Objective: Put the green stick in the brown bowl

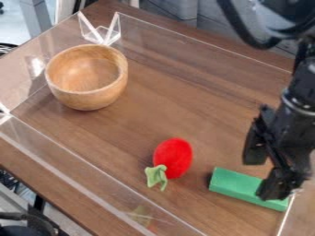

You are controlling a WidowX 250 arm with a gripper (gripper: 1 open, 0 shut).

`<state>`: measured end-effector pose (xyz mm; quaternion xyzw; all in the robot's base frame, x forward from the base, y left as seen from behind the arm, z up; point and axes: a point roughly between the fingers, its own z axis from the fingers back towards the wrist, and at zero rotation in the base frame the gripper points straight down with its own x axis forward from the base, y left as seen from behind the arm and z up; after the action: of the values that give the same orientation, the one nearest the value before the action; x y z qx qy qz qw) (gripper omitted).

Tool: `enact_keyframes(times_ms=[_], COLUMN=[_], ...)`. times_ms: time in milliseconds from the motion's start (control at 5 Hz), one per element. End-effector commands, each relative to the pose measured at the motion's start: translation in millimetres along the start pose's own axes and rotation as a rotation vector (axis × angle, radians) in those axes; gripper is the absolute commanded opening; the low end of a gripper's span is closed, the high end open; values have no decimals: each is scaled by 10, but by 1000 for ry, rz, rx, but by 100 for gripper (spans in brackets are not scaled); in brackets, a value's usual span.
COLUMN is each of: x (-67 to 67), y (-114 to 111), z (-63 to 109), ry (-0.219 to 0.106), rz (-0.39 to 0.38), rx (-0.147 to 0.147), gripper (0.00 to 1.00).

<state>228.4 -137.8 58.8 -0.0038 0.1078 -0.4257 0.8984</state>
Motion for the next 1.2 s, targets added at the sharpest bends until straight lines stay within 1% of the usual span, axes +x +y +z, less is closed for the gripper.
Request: enact_keyframes(times_ms=[0,400,600,800,1000], x=[-5,44,61,75,19], y=[-4,75,68,69,97], z=[102,-109,-244,-354,-356], ry=[-35,-15,-9,-11,-16], rz=[-63,-89,-69,-45,-66], rx=[32,29,21,17,28], gripper=[100,100,100,100,0])
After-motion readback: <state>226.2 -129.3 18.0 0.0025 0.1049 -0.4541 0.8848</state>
